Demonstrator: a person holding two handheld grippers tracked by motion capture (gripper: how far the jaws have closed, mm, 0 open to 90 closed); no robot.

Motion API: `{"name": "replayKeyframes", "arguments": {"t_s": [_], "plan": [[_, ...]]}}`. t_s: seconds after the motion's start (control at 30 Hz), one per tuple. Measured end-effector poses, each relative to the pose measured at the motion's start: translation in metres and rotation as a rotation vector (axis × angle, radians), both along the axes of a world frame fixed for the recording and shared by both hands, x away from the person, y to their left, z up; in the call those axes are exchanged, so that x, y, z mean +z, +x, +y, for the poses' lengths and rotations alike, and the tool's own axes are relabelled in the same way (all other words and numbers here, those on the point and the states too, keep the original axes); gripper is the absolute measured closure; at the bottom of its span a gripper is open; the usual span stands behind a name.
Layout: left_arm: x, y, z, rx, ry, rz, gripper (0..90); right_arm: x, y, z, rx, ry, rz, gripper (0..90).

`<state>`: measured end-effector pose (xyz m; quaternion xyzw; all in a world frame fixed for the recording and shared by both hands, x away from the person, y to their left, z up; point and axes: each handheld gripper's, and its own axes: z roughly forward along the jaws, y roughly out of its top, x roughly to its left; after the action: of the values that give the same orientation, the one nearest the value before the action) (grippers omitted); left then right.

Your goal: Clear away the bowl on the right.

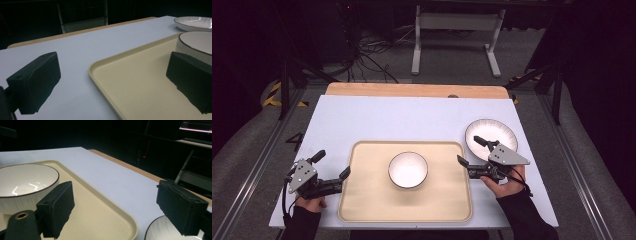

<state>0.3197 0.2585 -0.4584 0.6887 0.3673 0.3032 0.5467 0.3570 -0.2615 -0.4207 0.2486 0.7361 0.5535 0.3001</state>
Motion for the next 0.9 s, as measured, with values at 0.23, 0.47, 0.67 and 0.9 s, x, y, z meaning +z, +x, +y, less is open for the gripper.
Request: {"name": "replayKeyframes", "arguments": {"t_s": [0.23, 0.47, 0.67, 0.9], "plan": [[0.0, 0.0, 0.001, -0.005, -0.005, 0.003, 0.1, -0.013, -0.001, -0.006, -0.003, -0.013, 0.028, 14.6], [0.0, 0.0, 0.001, -0.013, -0.013, 0.006, 0.1, -0.023, -0.001, -0.006, -0.001, -0.001, 0.06, 14.6], [0.0, 0.0, 0.001, -0.014, -0.006, 0.004, 0.1, -0.029, 0.001, -0.006, -0.003, 0.011, 0.082, 14.6], [0.0, 0.0, -0.001, -0.009, 0.003, 0.005, 0.1, -0.031, 0.002, -0.007, -0.01, 0.011, 0.098, 14.6]]}}
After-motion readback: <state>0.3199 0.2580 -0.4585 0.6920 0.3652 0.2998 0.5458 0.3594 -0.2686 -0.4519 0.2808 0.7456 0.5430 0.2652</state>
